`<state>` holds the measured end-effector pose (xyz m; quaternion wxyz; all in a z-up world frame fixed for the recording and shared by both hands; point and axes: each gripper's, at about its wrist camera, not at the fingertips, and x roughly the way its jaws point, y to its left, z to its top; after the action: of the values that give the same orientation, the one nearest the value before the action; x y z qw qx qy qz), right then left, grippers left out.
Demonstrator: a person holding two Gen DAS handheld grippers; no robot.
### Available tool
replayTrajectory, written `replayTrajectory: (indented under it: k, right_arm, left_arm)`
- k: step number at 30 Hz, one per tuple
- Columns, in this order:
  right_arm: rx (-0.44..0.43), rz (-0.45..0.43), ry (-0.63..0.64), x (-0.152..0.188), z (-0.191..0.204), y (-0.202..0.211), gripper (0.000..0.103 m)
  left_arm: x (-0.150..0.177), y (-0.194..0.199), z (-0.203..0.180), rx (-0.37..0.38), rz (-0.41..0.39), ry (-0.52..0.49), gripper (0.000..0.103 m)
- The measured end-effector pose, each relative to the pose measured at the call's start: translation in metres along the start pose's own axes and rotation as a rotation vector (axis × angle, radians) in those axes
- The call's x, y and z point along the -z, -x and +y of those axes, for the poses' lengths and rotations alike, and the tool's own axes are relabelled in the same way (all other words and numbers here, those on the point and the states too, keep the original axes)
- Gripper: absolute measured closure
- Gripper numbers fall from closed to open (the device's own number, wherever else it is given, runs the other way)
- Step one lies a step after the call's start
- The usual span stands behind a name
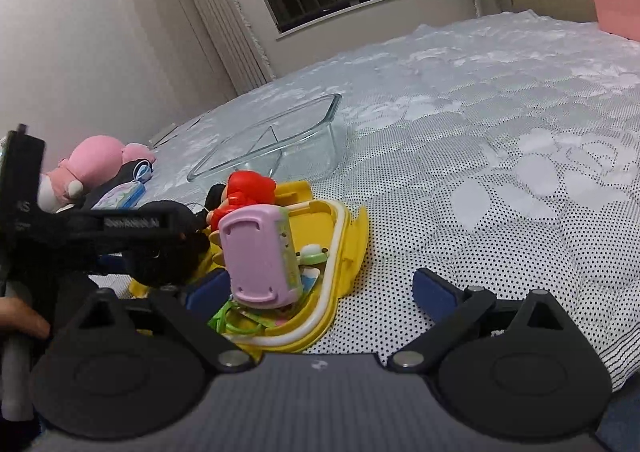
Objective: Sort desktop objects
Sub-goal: 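Lower the left gripper onto the black plush toy and close on it, then lift the black plush toy with the left gripper and lower it into the glass box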
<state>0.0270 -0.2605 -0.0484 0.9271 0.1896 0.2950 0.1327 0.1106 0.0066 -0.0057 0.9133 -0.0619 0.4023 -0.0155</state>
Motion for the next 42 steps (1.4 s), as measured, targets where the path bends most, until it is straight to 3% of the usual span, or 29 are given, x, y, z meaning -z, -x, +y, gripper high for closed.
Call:
replayTrajectory:
  k: [4, 8, 14, 15, 24, 29, 31, 38, 42]
  right_arm:
    - [-0.005, -0.006, -0.004, 0.002, -0.001, 0.001, 0.004]
    - [-0.009, -0.009, -0.009, 0.002, -0.001, 0.001, 0.004]
    - [-0.016, -0.011, -0.014, 0.002, -0.003, 0.001, 0.004]
    - [-0.018, -0.012, -0.014, 0.002, -0.004, 0.001, 0.004]
    - [-0.035, -0.031, -0.041, 0.001, -0.009, 0.003, 0.004]
    - [-0.038, -0.048, -0.070, -0.002, -0.012, 0.005, 0.004]
    - [-0.038, -0.046, -0.077, -0.003, -0.013, 0.006, 0.004]
    - [-0.036, -0.053, -0.078, -0.004, -0.013, 0.003, 0.004]
    - [-0.049, -0.063, -0.061, -0.003, -0.009, 0.005, 0.004]
  left_arm:
    - [-0.006, -0.002, 0.002, 0.022, 0.007, 0.015, 0.001]
    - [-0.008, 0.001, 0.003, 0.005, -0.011, -0.015, 0.016]
    - [-0.012, 0.007, 0.008, 0.037, -0.001, -0.022, 0.022]
    - [-0.014, 0.009, 0.010, 0.045, 0.005, -0.014, 0.031]
    - [-0.052, 0.032, 0.007, 0.148, 0.014, -0.024, 0.032]
    - [-0.089, 0.041, -0.010, 0.035, -0.131, -0.109, 0.031]
    - [-0.106, 0.037, -0.015, 0.008, -0.155, -0.130, 0.031]
    - [-0.141, -0.004, -0.035, -0.032, -0.132, -0.176, 0.030]
    - [-0.136, -0.033, -0.044, -0.061, -0.129, -0.213, 0.030]
